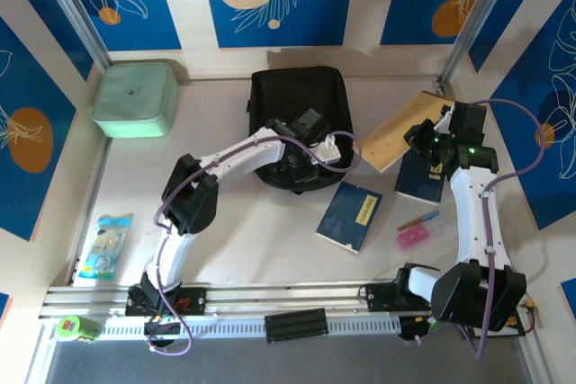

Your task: Pack books, pencil case, and school supplies into a backpack

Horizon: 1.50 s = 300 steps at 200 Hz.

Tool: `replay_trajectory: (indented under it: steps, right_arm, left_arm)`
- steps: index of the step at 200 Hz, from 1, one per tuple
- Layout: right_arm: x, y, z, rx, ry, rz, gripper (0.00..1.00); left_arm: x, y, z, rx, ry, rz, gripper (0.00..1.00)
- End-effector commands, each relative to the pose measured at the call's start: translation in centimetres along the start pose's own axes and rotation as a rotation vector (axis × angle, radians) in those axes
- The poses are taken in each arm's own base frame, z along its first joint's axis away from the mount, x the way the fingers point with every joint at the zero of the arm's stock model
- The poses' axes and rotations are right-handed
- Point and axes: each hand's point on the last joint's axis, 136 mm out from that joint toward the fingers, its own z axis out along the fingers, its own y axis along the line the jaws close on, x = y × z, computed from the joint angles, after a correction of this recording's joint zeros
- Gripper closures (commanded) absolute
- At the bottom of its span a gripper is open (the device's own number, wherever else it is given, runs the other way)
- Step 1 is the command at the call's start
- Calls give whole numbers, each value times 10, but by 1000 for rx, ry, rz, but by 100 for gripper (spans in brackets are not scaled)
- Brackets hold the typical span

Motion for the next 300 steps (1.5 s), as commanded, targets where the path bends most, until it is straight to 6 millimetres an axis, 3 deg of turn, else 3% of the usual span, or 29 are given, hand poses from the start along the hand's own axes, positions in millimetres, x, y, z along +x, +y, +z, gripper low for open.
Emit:
replay_trajectory:
  steps: [1,19,62,94,132,161,181,228,262,300]
  right_arm:
    - [-9,17,-16,-63,-44,-32,100]
    - [-8,16,-17,-64,-45,-28,100]
    - [-6,18,-22,-75,-44,-25,100]
    - [-12,19,-40,-37,-64,-7,100]
    - [-7,44,-62,-111,-24,-27,100]
    - [12,74,-80,-253,68,-30,100]
    - [30,82,-84,-319,159,10,100]
    - [80,95,-67,-417,386,73,100]
    - [116,104,-32,-418,529,83,100]
    - [121,125,7,-458,571,71,100]
  left_arm:
    - [-9,2,-34,3,-43,12,83]
    - [-9,2,-42,38,-62,-5,84]
    - [-15,19,-55,-9,-110,-78,100]
    - [-40,52,-108,-128,-228,-158,100]
    - [-61,108,-177,-328,-437,-347,100]
    - [-76,130,-200,-399,-555,-407,100]
    - [-88,141,-214,-442,-635,-436,100]
    - [-113,149,-236,-446,-783,-455,100]
    - [-117,141,-223,-385,-775,-434,100]
    - [-113,120,-205,-284,-757,-400,100]
